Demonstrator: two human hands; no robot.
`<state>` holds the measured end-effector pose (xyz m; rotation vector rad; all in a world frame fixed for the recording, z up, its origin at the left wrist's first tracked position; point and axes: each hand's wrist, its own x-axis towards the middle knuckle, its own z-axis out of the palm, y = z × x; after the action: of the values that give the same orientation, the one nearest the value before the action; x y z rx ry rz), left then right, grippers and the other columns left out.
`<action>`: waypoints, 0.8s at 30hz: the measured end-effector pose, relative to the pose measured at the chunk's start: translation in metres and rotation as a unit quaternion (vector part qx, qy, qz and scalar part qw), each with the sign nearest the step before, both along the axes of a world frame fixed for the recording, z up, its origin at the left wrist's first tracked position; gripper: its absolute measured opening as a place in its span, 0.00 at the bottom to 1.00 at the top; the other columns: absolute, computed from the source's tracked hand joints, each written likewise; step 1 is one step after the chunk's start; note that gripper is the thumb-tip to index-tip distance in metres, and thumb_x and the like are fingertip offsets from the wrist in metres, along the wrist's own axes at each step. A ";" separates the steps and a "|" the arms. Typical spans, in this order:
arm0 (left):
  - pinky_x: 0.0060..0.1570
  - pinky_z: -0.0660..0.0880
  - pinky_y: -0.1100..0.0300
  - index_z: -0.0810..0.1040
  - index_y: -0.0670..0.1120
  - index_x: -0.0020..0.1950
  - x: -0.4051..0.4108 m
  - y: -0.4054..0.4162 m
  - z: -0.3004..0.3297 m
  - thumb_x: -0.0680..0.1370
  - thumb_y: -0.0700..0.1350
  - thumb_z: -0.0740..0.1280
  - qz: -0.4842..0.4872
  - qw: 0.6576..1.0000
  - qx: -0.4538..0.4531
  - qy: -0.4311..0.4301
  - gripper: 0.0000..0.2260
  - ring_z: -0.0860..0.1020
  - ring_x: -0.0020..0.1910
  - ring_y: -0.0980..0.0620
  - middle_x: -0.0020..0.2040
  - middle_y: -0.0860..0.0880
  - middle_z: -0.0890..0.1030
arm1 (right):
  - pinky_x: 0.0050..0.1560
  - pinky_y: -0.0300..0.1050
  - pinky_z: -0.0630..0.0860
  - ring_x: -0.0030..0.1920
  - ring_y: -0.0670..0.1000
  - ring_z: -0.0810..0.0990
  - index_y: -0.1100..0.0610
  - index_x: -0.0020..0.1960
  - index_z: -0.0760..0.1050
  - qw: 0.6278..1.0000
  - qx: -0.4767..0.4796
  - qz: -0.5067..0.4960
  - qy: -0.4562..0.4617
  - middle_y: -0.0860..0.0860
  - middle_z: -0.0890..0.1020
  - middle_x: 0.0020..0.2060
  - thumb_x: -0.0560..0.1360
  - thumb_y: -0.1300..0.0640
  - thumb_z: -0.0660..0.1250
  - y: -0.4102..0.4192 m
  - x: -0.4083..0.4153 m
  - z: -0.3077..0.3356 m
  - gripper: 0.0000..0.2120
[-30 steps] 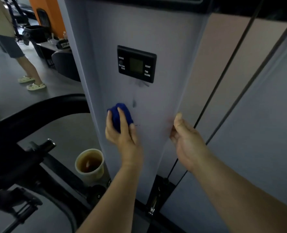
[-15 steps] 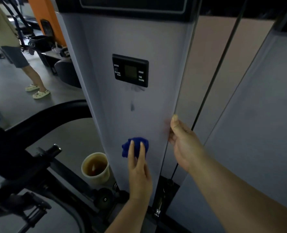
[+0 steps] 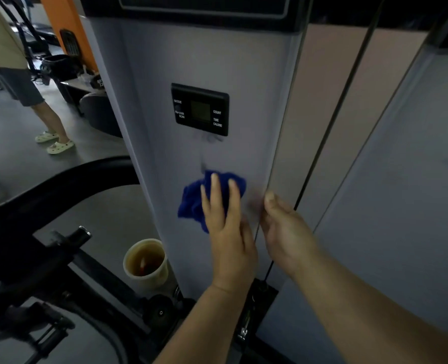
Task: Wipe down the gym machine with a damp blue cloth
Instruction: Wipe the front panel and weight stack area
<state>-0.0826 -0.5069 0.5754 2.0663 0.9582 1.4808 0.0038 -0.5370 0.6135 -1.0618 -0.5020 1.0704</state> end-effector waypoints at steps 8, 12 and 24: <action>0.77 0.45 0.60 0.62 0.48 0.76 -0.016 0.016 -0.023 0.76 0.28 0.62 0.025 0.983 0.144 0.116 0.31 0.51 0.79 0.39 0.81 0.53 0.48 | 0.41 0.28 0.77 0.47 0.38 0.83 0.53 0.56 0.78 1.000 -0.025 -0.002 0.006 0.43 0.86 0.46 0.84 0.54 0.54 -0.010 0.004 -0.020 0.14; 0.77 0.48 0.52 0.62 0.48 0.75 -0.005 0.020 0.038 0.86 0.43 0.49 0.020 0.968 0.216 0.124 0.17 0.51 0.78 0.39 0.77 0.46 0.57 | 0.50 0.34 0.77 0.54 0.42 0.82 0.54 0.60 0.77 0.998 -0.040 -0.017 0.047 0.47 0.85 0.53 0.83 0.48 0.53 -0.011 0.003 -0.018 0.17; 0.63 0.68 0.44 0.77 0.53 0.67 0.007 0.029 0.049 0.80 0.37 0.67 0.089 0.938 0.312 0.125 0.18 0.61 0.65 0.42 0.75 0.53 0.55 | 0.56 0.31 0.69 0.57 0.38 0.76 0.48 0.66 0.74 0.996 -0.089 0.013 0.007 0.42 0.77 0.64 0.83 0.54 0.57 -0.023 0.000 -0.027 0.14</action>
<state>-0.0754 -0.4774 0.6240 2.7318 0.8535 1.8213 0.0040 -0.5600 0.5868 -1.2061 -0.4145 1.1614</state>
